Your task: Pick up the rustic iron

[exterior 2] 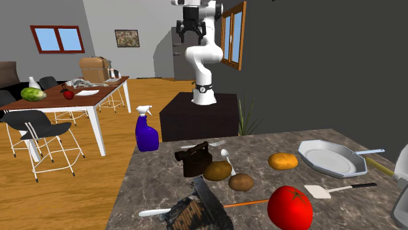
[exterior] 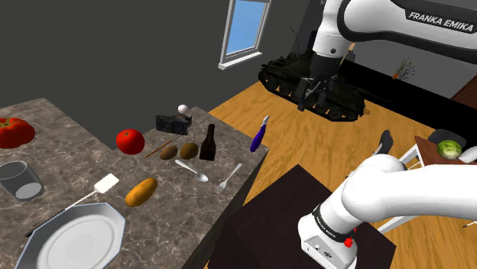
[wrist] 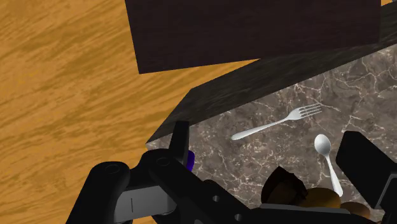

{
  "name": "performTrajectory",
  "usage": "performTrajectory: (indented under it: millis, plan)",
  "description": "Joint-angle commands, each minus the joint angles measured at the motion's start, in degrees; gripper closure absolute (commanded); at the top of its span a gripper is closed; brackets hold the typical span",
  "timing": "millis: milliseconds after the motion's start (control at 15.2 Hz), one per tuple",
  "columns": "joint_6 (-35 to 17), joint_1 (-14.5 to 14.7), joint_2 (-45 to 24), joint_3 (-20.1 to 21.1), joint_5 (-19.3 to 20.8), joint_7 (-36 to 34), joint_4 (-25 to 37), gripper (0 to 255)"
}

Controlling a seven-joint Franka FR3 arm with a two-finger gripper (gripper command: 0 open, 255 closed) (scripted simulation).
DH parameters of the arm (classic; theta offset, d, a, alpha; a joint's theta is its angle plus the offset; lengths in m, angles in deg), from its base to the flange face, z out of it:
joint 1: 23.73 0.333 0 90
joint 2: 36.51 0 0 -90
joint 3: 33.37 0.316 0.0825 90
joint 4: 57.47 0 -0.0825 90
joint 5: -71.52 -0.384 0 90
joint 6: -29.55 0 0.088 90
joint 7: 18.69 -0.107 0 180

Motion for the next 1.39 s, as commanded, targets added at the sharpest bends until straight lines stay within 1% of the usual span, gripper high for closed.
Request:
performTrajectory:
  millis: [0,330,660,990,1320]
  plan:
    - [0.0,0.0,0.0,0.0,0.0,0.0,0.0,0]
    - [-10.5,0.2,-5.4,2.4,-1.6,-4.9,-4.1,0]
    - [-21.0,0.3,-13.1,4.7,-2.6,-9.7,-5.9,0]
    - [-31.1,0.1,-22.7,6.8,-2.6,-14.5,-5.4,0]
    - [-40.0,-0.3,-33.4,8.6,-1.2,-19.8,-2.7,0]
